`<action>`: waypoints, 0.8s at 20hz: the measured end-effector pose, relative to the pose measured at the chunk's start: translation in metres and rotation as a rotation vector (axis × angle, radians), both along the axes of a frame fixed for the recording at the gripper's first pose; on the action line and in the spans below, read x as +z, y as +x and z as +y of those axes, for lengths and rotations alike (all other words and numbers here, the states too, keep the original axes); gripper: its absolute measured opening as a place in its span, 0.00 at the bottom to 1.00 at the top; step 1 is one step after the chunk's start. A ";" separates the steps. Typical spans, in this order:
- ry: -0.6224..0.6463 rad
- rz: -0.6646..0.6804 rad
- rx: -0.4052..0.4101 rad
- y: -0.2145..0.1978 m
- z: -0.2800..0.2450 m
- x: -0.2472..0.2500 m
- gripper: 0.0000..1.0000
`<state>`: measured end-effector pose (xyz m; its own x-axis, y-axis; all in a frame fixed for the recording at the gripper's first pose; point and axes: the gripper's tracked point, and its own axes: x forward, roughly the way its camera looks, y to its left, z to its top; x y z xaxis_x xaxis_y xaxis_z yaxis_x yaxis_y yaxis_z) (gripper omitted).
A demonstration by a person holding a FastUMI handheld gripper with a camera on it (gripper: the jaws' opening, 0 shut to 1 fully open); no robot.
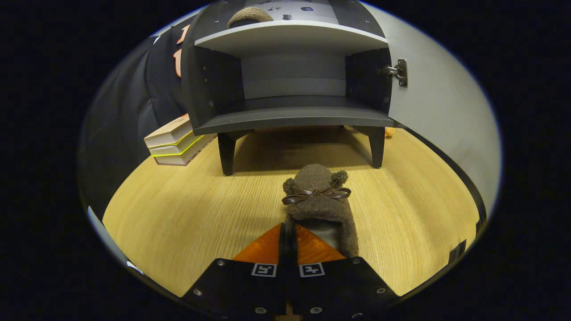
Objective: Open the shoe cabinet door, grab the shoes and put them into the shoe cabinet, then close the shoe cabinet door.
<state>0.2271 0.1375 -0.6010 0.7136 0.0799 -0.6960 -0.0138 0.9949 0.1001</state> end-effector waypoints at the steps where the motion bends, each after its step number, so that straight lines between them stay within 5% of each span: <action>1: 0.016 -0.002 -0.012 0.000 -0.001 0.001 0.03; 8: 0.041 -0.054 -0.038 -0.001 -0.006 0.058 0.03; 16: -0.013 -0.145 -0.051 0.013 -0.024 0.193 0.03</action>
<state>0.2404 0.1136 -0.4077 0.8096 0.0322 -0.5862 0.0239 0.9959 0.0877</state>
